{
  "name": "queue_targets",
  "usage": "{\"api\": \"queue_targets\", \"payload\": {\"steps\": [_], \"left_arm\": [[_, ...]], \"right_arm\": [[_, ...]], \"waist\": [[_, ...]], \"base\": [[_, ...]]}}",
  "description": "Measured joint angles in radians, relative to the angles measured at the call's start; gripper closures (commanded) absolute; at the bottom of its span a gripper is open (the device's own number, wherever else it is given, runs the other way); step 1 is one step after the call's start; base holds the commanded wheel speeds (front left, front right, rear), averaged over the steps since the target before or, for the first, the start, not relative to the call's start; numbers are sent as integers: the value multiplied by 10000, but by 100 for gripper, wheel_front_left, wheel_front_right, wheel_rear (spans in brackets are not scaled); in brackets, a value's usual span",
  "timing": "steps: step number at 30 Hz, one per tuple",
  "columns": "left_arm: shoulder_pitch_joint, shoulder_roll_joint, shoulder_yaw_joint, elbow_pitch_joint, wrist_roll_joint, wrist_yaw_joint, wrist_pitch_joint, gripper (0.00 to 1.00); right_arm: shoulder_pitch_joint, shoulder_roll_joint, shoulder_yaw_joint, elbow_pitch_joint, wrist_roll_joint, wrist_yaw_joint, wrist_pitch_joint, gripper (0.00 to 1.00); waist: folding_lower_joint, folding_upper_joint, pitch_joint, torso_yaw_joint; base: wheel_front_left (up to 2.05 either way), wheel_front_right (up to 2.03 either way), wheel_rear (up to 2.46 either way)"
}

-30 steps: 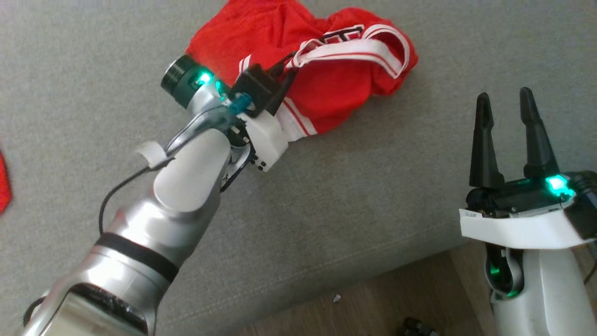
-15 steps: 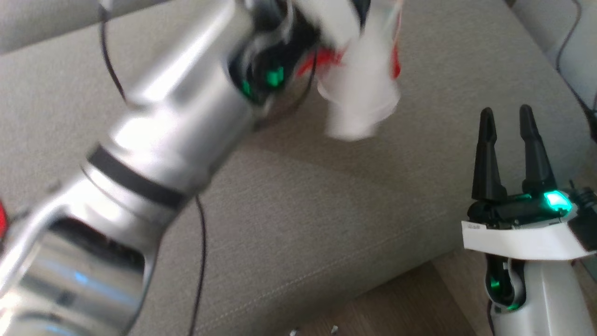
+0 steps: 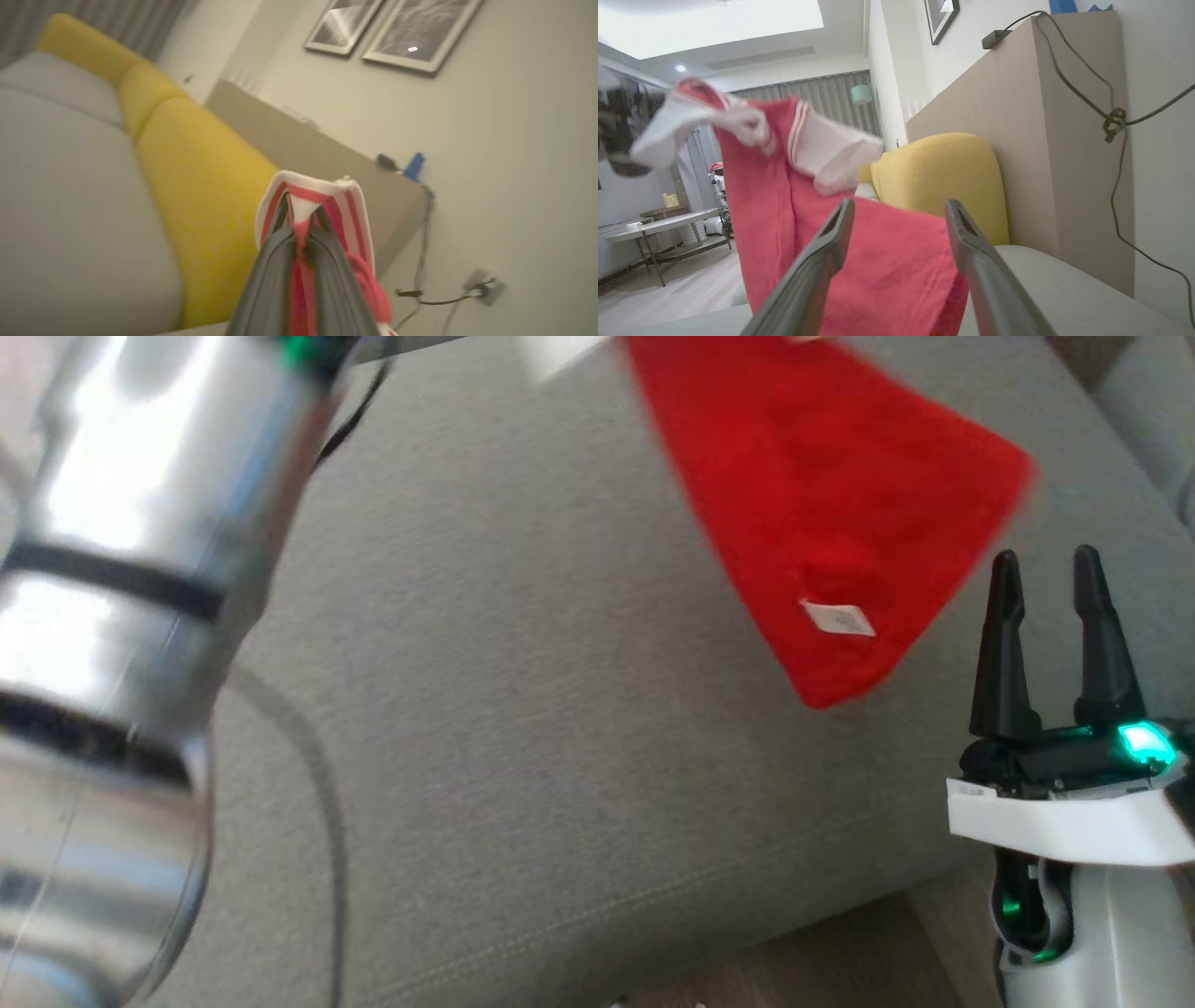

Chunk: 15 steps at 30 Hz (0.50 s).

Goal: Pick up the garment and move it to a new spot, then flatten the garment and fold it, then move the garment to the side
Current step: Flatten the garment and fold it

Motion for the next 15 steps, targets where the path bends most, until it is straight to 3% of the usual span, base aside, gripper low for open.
{"api": "queue_targets", "payload": {"steps": [9, 11, 12, 13, 15], "left_arm": [[4113, 1522, -351, 2184, 58, -332, 12, 100], [4179, 1643, -274, 2297, 59, -374, -59, 100], [4172, 1762, -228, 2326, 100, -458, -67, 58], [4145, 1843, -123, 2330, 119, -545, -96, 0], [4081, 1916, -15, 2295, 311, -635, -151, 0]], "right_arm": [[-20, 0, 284, 35, -351, 0, 0, 0], [-25, 2, 384, 65, -353, 0, 0, 0], [-40, 0, 497, 132, -353, 0, 0, 0], [-59, 2, 619, 234, -355, 0, 0, 0], [-66, 2, 746, 336, -355, 0, 0, 0]], "waist": [[0, 0, 685, 902], [0, 0, 796, 949], [0, 0, 895, 990], [0, 0, 985, 1029], [0, 0, 1139, 1104]], "base": [[0, 0, 0], [0, 0, 0], [0, 0, 0], [0, 0, 0], [0, 0, 0]]}}
